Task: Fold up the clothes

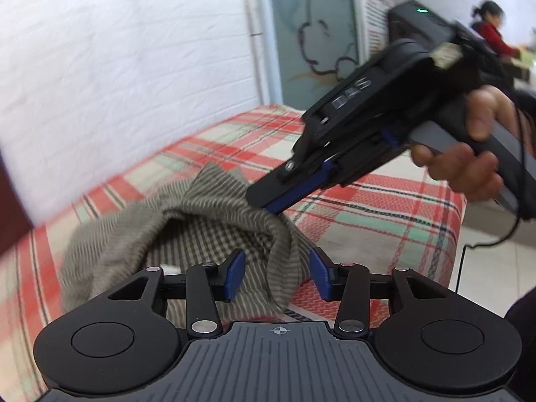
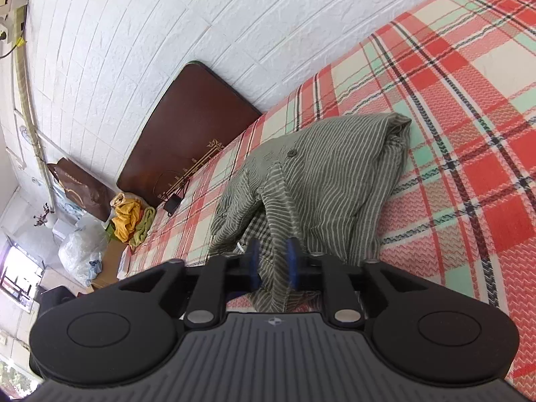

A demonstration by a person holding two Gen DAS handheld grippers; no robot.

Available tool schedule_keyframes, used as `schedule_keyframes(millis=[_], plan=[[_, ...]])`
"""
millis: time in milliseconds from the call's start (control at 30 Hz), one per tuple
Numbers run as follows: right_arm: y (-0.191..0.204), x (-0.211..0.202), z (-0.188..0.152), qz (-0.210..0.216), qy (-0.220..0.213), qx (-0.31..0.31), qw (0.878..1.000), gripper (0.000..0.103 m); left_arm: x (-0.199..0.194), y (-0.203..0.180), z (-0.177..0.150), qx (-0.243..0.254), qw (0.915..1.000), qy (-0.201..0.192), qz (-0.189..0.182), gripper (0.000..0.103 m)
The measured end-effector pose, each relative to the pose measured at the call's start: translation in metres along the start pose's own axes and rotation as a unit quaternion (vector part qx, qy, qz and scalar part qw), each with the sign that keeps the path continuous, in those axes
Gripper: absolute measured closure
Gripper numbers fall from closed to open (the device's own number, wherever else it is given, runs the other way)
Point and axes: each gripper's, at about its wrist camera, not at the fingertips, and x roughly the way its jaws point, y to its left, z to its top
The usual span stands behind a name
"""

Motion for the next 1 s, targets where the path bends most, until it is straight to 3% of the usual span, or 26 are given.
schedule_keyframes(millis=[167,467,533,600,700,1000], plan=[[0.007,-0.013,-0.013,-0.04,-0.02,-0.035,0.998,0.071,0.005,0.003,-0.009,-0.04,0.9991,0.008,0.005,0.056],[0.018,-0.001,-0.032,-0.068,0.011,-0.061,0.996,0.072,0.006,-0.003,-0.014,-0.027,0.9996,0.006,0.01,0.053],[0.017,0.004,-0.035,-0.075,0.02,-0.059,0.995,0.079,0.005,-0.004,-0.015,-0.028,0.9995,0.007,0.011,0.053],[0.014,0.006,-0.037,-0.08,0.022,-0.052,0.995,0.101,0.002,-0.004,-0.017,-0.028,0.9995,0.008,0.014,0.051],[0.01,0.0,-0.037,-0.065,0.015,-0.044,0.997,0.101,-0.002,0.0,-0.015,-0.027,0.9995,0.005,0.015,0.051],[0.005,-0.018,-0.037,0.012,-0.008,-0.071,0.997,0.101,-0.007,0.029,0.001,-0.087,0.996,-0.01,-0.018,0.051]])
